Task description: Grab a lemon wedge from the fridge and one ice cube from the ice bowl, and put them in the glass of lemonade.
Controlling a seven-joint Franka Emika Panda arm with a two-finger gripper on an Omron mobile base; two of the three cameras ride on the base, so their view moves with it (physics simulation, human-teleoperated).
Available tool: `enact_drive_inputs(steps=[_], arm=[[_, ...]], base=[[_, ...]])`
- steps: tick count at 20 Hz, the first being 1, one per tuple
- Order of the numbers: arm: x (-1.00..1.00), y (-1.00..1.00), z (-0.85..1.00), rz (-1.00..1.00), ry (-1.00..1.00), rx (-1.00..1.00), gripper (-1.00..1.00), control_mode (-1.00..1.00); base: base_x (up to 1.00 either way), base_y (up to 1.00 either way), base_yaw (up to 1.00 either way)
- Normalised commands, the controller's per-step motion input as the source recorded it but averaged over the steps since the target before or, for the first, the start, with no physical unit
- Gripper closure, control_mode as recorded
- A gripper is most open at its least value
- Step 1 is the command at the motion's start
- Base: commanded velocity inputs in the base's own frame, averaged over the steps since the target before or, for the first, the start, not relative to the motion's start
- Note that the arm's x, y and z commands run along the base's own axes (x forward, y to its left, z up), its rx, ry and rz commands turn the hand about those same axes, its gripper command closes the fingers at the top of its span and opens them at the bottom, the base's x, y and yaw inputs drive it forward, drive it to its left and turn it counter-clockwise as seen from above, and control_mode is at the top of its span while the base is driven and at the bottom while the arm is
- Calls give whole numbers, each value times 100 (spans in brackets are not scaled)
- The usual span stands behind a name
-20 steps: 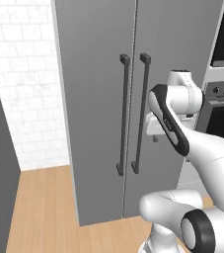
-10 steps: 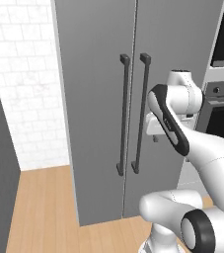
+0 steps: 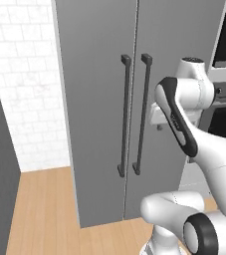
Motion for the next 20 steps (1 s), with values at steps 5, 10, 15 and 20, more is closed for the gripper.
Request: enact_drive_inputs(steps=[5, 10, 15, 20], arm=[[55, -26, -15, 1, -18, 3, -100, -100], [100, 7, -35, -1, -2, -9, -100, -100], [100, 22, -13, 0, 0, -10, -100, -100], [78, -9, 14, 0, 0, 1, -100, -100]], base=[[0, 0, 0], [0, 0, 0], [0, 0, 0], [0, 0, 0]])
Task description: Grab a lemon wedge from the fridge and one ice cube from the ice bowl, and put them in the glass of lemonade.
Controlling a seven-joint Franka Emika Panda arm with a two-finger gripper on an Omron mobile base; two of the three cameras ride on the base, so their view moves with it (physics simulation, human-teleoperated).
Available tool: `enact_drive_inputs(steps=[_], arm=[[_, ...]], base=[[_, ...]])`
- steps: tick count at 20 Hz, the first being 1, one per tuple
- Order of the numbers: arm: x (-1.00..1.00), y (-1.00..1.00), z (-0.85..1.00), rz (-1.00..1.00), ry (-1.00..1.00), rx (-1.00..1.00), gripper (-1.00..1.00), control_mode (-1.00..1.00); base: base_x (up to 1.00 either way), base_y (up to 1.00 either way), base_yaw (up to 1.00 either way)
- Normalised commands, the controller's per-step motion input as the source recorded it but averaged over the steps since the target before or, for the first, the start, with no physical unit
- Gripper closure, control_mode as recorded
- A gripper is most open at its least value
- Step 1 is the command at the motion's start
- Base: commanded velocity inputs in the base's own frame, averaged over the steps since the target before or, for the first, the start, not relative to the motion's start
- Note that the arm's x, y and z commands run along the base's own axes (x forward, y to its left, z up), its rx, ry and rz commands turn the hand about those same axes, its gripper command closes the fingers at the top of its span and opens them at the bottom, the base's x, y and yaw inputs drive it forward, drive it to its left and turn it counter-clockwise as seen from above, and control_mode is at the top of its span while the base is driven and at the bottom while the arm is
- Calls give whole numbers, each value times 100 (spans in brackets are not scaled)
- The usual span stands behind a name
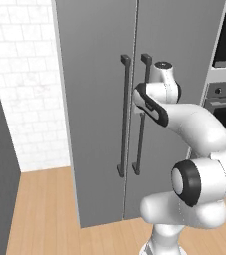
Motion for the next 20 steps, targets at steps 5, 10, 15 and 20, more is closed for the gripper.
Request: enact_drive_inputs(steps=[5, 10, 15, 20], arm=[[24, -7, 29, 0, -5, 5, -100, -100], [14, -12, 0, 0, -19, 5, -100, -100], [21, -6, -10, 0, -11, 0, -100, -100], [39, -19, 0, 0, -1, 0, -100, -100]], base=[[0, 0, 0], [0, 0, 0], [0, 0, 0], [0, 0, 0]])
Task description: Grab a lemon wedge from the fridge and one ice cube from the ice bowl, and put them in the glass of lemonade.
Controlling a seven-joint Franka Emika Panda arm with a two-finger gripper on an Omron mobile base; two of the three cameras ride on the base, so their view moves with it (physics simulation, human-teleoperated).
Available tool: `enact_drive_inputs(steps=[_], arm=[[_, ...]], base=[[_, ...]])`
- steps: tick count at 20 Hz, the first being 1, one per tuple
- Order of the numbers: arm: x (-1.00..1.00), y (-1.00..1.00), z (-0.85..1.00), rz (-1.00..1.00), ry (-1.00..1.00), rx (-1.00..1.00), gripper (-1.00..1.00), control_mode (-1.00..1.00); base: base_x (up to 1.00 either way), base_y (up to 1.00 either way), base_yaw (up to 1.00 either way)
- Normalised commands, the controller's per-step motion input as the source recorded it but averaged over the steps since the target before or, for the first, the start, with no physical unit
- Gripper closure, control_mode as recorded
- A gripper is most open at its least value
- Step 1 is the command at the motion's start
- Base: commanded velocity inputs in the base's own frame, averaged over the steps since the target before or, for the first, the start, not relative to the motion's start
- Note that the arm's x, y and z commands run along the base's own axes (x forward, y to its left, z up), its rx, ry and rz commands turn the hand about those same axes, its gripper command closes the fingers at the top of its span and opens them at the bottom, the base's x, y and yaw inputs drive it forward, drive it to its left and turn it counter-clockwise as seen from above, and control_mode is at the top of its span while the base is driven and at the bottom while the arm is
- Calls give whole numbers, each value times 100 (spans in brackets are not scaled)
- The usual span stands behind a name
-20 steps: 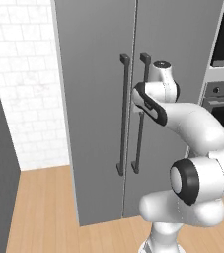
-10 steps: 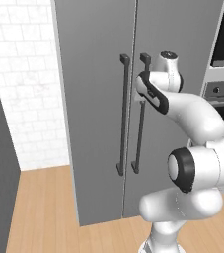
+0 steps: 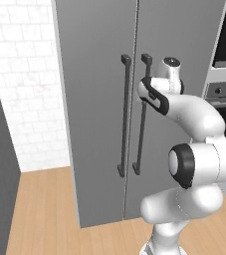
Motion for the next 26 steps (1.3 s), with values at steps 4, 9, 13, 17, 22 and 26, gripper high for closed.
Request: enact_drive_inputs(steps=[4, 9, 13, 17, 22, 26], arm=[[58, -8, 0, 0, 0, 0, -100, -100], [39, 0, 0, 0, 0, 0, -100, -100], [37, 1, 0, 0, 1, 0, -100, -100], [29, 0, -1, 0, 4, 0, -100, -100], [11, 0, -25, 0, 0, 0, -100, -100], [33, 0, -23, 0, 0, 0, -100, -100]], base=[[0, 0, 0], [0, 0, 0], [0, 0, 0], [0, 0, 0], [0, 0, 0], [0, 0, 0]])
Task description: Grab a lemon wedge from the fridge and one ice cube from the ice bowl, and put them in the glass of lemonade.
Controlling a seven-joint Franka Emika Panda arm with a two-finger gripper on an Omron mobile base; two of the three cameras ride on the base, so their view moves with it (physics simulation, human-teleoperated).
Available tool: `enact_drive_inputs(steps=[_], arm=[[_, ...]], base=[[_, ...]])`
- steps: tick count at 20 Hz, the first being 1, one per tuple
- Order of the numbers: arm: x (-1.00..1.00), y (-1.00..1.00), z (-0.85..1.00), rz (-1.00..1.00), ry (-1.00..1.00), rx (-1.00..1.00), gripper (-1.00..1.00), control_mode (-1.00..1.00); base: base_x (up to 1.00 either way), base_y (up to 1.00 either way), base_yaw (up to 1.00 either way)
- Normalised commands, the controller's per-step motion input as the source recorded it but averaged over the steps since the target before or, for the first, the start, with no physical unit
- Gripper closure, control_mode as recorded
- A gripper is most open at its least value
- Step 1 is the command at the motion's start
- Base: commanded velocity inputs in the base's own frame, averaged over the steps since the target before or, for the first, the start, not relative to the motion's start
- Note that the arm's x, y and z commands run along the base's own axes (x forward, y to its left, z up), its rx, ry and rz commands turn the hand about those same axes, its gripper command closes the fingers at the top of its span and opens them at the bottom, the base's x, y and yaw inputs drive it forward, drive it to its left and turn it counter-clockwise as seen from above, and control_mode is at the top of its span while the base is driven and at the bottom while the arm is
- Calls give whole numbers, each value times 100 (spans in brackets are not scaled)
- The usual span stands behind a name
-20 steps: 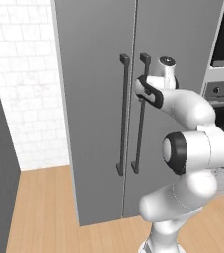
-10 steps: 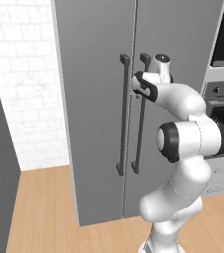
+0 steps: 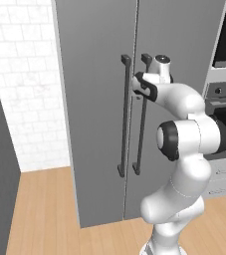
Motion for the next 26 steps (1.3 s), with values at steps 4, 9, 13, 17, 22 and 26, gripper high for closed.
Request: enact_drive_inputs(steps=[4, 9, 13, 17, 22, 26], arm=[[26, 0, -25, 0, 0, 0, -100, -100], [32, 0, -6, 0, 0, 0, -100, -100], [35, 0, -12, 0, 0, 1, -100, -100], [38, 0, -6, 0, 0, 0, -100, -100], [42, 0, -5, 0, 0, 0, -100, -100], [46, 0, -11, 0, 0, 0, 100, -100]], base=[[0, 0, 0], [0, 0, 0], [0, 0, 0], [0, 0, 0], [0, 0, 0], [0, 0, 0]])
